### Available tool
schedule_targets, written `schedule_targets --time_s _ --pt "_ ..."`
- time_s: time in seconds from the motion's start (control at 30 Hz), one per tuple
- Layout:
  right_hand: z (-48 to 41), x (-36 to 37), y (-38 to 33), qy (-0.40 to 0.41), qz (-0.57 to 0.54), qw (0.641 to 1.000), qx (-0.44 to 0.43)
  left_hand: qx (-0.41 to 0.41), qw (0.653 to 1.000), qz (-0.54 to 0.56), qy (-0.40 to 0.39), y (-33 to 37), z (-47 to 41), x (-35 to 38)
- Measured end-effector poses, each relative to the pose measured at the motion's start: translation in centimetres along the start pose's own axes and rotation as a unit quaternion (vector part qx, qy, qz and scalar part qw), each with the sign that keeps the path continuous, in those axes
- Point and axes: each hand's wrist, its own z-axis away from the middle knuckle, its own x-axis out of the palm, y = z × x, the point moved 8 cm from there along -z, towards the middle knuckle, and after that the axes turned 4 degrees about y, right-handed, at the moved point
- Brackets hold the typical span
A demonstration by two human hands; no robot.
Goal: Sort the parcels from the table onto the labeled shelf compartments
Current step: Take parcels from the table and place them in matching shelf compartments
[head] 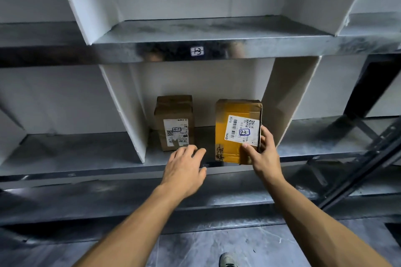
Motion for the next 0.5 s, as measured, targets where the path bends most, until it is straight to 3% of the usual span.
schedule_targets --time_s 0.23,0.5 --pt "-5.1 1.5 1.3 -0.012 0.041 0.999 0.016 -0.019 1.000 0.004 -0.002 -0.9 -2.4 1.5" --pt "-9.2 3.8 3.6 -0.065 0.008 0.997 0.034 -0.043 0.999 0.010 -0.013 -1.4 -4.2 3.4"
